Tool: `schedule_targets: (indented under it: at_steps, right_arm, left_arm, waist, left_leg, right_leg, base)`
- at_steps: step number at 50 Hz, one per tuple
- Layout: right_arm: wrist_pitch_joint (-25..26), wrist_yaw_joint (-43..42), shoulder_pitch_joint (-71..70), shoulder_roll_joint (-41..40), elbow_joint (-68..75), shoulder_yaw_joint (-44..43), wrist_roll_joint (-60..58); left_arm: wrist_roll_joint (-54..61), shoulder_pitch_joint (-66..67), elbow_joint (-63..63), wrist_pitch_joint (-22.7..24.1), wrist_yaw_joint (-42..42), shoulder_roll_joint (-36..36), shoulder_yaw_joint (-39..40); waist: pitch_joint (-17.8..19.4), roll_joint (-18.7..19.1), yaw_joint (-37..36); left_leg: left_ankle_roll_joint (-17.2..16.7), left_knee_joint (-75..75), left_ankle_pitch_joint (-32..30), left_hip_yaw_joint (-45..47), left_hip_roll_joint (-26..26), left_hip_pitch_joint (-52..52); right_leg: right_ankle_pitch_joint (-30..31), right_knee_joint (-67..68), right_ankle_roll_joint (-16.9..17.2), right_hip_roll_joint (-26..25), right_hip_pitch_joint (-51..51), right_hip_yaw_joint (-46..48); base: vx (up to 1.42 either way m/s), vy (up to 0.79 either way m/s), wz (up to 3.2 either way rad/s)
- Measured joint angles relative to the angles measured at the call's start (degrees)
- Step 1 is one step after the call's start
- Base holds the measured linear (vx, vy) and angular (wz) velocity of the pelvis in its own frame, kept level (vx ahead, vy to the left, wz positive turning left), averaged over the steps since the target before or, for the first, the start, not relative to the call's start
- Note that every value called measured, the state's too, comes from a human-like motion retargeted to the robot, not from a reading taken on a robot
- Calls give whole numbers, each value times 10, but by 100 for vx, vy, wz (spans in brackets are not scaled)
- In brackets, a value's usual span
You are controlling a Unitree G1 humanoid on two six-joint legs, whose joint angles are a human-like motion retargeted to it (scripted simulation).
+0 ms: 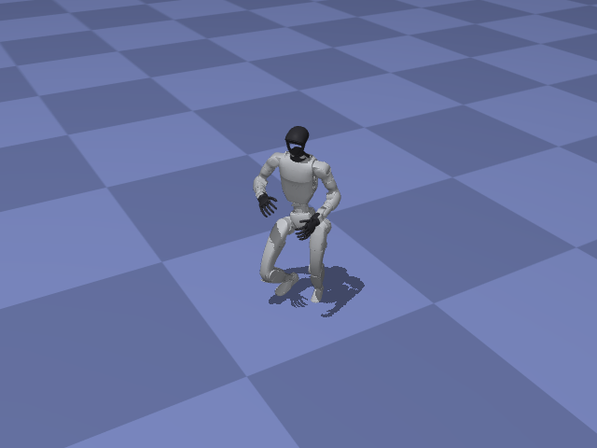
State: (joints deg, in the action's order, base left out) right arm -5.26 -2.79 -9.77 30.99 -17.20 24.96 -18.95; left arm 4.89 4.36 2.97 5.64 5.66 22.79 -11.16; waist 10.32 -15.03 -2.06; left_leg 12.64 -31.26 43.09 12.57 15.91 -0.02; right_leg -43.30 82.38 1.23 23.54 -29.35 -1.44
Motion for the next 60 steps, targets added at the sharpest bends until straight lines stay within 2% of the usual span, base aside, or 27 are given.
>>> schedule_targets:
  at_steps: [5,11,13,15,18,20,23,25,27,28,30,32,35,39,42,45,49,50,52,55,56,57,58,60]
  right_arm:
    - [-4,10,33,11,34,-20,19]
    - [-6,12,69,11,98,-44,43]
    - [-2,13,82,12,121,-48,46]
    - [-5,15,86,12,163,-54,51]
    - [5,23,106,14,210,-50,53]
    - [-2,32,102,11,285,-40,59]
    - [13,46,119,2,353,-25,63]
    - [19,62,117,-15,435,-2,70]
    - [22,79,101,-32,520,19,79]
    - [26,91,96,-39,555,28,83]
    - [35,114,89,-51,616,41,87]
    - [42,135,84,-60,658,49,86]
    - [48,155,82,-70,689,52,87]
    - [49,158,83,-74,672,38,104]
    - [45,141,81,-73,634,18,129]
    - [40,122,71,-64,588,-3,156]
    - [33,100,39,-55,539,-22,181]
    - [31,93,30,-56,529,-24,186]
    - [26,79,21,-62,518,-26,189]
    - [25,59,13,-80,512,-22,194]
    - [26,56,11,-93,518,-20,194]
    - [27,56,11,-106,525,-16,194]
    - [28,61,12,-118,534,-12,194]
    - [31,79,13,-138,555,-1,194]
  left_arm:
    - [-15,-12,-14,5,4,5,11]
    - [-37,-31,-60,27,0,11,3]
    - [-41,-30,-78,28,-2,10,-1]
    - [-41,-48,-123,35,-7,10,-10]
    - [-42,-42,-171,26,-13,5,-18]
    - [-36,-67,-267,32,-23,-6,-33]
    - [-30,-53,-355,6,-32,-18,-38]
    - [-18,-62,-466,-10,-44,-33,-43]
    - [-7,-81,-576,-19,-63,-52,-41]
    - [-4,-86,-619,-26,-74,-59,-39]
    - [-2,-93,-686,-41,-95,-69,-35]
    - [1,-95,-725,-53,-113,-72,-29]
    - [2,-87,-748,-59,-125,-70,-14]
    - [-5,-55,-736,-56,-118,-58,13]
    - [-12,-25,-725,-55,-105,-50,35]
    - [-24,-1,-723,-56,-96,-38,52]
    - [-38,18,-732,-57,-90,-17,69]
    - [-40,21,-736,-58,-87,-12,73]
    - [-38,30,-746,-61,-78,-8,80]
    - [-30,34,-763,-66,-66,1,92]
    - [-24,30,-767,-66,-66,8,91]
    - [-18,27,-769,-66,-67,13,90]
    - [-15,23,-767,-66,-71,15,86]
    - [-15,13,-751,-64,-83,15,70]
  waist:
    - [-16,17,29]
    - [-40,52,36]
    - [-40,53,36]
    - [-60,66,34]
    - [-60,63,35]
    - [-62,81,39]
    - [-54,92,37]
    - [-46,133,33]
    - [-29,185,26]
    - [-21,201,23]
    - [-11,217,13]
    - [-4,217,1]
    - [1,205,-24]
    - [7,184,-63]
    - [7,178,-89]
    - [-2,168,-98]
    - [-37,152,-93]
    - [-48,148,-93]
    - [-61,139,-98]
    - [-78,106,-109]
    - [-78,64,-109]
    - [-79,28,-108]
    - [-80,1,-107]
    - [-81,-35,-104]
  left_leg:
    - [-8,62,-9,-2,-10,21]
    - [-20,132,-18,4,-46,59]
    - [-34,112,-14,16,-53,64]
    - [-34,122,-13,10,-62,64]
    - [-56,57,-4,26,-78,67]
    - [-61,7,3,9,-102,72]
    - [-86,-128,-9,-8,-139,66]
    - [-134,-257,-32,-88,-162,41]
    - [-197,-382,-101,-143,-196,11]
    - [-216,-440,-150,-150,-213,-5]
    - [-230,-540,-220,-155,-238,-47]
    - [-206,-617,-222,-152,-257,-101]
    - [-154,-683,-167,-144,-275,-193]
    - [-117,-643,-101,-124,-268,-298]
    - [-120,-542,-74,-102,-270,-348]
    - [-140,-397,-74,-67,-265,-374]
    - [-163,-211,-84,-3,-259,-385]
    - [-162,-183,-86,13,-261,-385]
    - [-152,-218,-83,32,-275,-399]
    - [-117,-268,-90,49,-264,-393]
    - [-96,-261,-96,68,-219,-380]
    - [-76,-254,-102,80,-177,-369]
    - [-58,-249,-108,80,-140,-364]
    - [-27,-239,-114,66,-76,-355]
  right_leg:
    - [10,-60,8,-46,-95,19]
    - [43,-272,39,-117,-152,52]
    - [43,-302,51,-121,-171,53]
    - [59,-389,54,-140,-165,73]
    - [66,-357,60,-137,-183,69]
    - [80,-369,51,-148,-151,91]
    - [90,-281,33,-169,-149,94]
    - [93,-242,4,-223,-120,125]
    - [98,-236,-32,-288,-90,160]
    - [93,-228,-48,-309,-79,166]
    - [75,-217,-74,-337,-59,169]
    - [54,-213,-87,-351,-32,162]
    - [22,-221,-95,-360,19,145]
    - [-20,-248,-97,-361,106,112]
    - [-36,-277,-98,-366,173,91]
    - [-43,-314,-96,-360,231,83]
    - [-46,-368,-90,-352,272,100]
    - [-48,-373,-89,-350,278,106]
    - [-63,-346,-80,-335,289,132]
    - [-51,-277,-46,-299,301,135]
    - [-31,-216,-13,-249,291,131]
    - [2,-156,18,-206,278,126]
    - [63,-102,48,-174,260,117]
    - [181,0,91,-131,214,93]
  base:
    - [26,2,-21]
    - [33,-2,-28]
    - [29,-11,-26]
    - [38,-11,-13]
    - [40,-14,-11]
    - [54,-15,8]
    - [55,-17,-43]
    - [55,-19,-75]
    - [52,-14,-69]
    - [54,-10,-47]
    - [57,-10,-31]
    - [61,-11,-20]
    - [61,-12,-21]
    - [63,-8,-36]
    - [63,-1,-45]
    - [65,6,-1]
    - [66,13,42]
    - [65,13,22]
    - [67,13,3]
    - [71,15,23]
    - [69,17,84]
    - [65,19,118]
    - [60,18,138]
    - [56,15,171]
